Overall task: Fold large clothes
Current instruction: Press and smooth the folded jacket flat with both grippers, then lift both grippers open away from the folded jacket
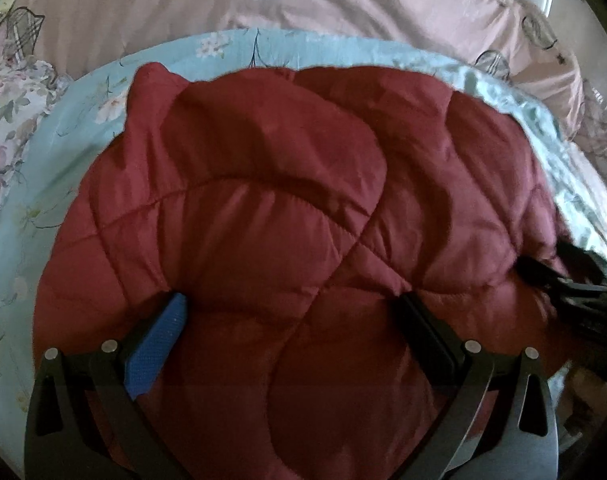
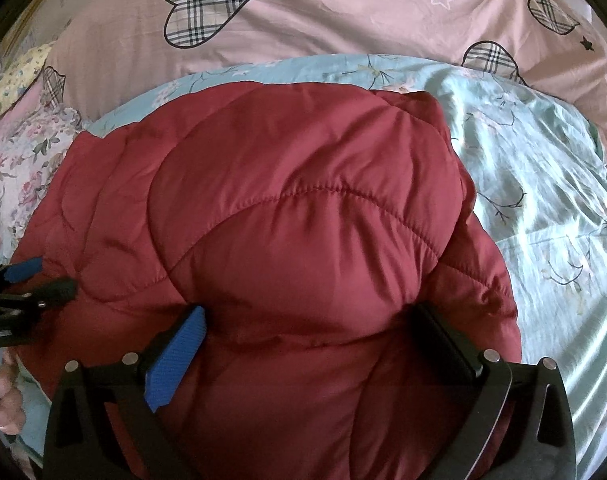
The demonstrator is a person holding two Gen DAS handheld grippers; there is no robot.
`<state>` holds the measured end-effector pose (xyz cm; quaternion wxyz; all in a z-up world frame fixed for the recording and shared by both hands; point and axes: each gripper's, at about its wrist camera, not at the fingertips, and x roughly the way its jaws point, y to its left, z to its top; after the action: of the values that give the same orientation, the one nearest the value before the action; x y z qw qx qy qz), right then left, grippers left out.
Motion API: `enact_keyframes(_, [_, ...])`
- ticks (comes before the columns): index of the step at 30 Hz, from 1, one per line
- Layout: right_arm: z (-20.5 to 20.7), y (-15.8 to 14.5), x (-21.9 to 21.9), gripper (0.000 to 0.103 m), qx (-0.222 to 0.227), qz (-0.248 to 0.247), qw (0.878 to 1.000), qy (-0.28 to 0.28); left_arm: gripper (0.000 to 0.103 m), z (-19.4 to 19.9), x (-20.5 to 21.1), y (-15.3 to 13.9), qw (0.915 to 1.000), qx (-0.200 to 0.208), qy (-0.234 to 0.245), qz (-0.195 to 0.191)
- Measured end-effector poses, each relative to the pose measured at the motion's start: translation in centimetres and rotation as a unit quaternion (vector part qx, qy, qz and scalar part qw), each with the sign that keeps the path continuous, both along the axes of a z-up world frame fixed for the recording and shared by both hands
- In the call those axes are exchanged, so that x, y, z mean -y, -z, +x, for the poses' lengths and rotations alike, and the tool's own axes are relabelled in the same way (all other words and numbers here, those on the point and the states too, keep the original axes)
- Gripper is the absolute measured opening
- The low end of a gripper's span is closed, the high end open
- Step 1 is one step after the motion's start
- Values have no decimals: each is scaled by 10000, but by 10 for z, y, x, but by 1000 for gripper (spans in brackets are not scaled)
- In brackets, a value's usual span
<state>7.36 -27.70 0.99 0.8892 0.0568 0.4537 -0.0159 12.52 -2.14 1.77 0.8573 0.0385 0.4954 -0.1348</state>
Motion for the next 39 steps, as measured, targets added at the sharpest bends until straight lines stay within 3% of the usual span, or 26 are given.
enact_keyframes(5, [1, 0, 1, 103, 1, 19, 10000, -1, 103, -10, -25, -14, 9990, 111, -309, -315])
enact_keyframes(10, [-13, -20, -2, 101, 95, 121, 9999, 67, 103, -1, -21, 6, 9993, 27, -370, 68])
enact_keyframes(14, [-34, -39, -8, 100, 348, 177, 9992, -15, 103, -1, -18, 6, 9991, 42, -404, 120])
enact_keyframes(19, [-25, -14, -12, 101, -38, -70, 9999, -96, 103, -2, -17, 9, 9991, 75, -389, 161])
enact_keyframes(33, [-14, 1, -3, 103, 42, -6, 10000, 46, 103, -3, -15, 2, 9989, 38, -399, 252])
enact_keyframes(39, [-14, 1, -2, 103, 57, -18, 10000, 39, 103, 3, -12, 12, 9988, 73, -389, 291])
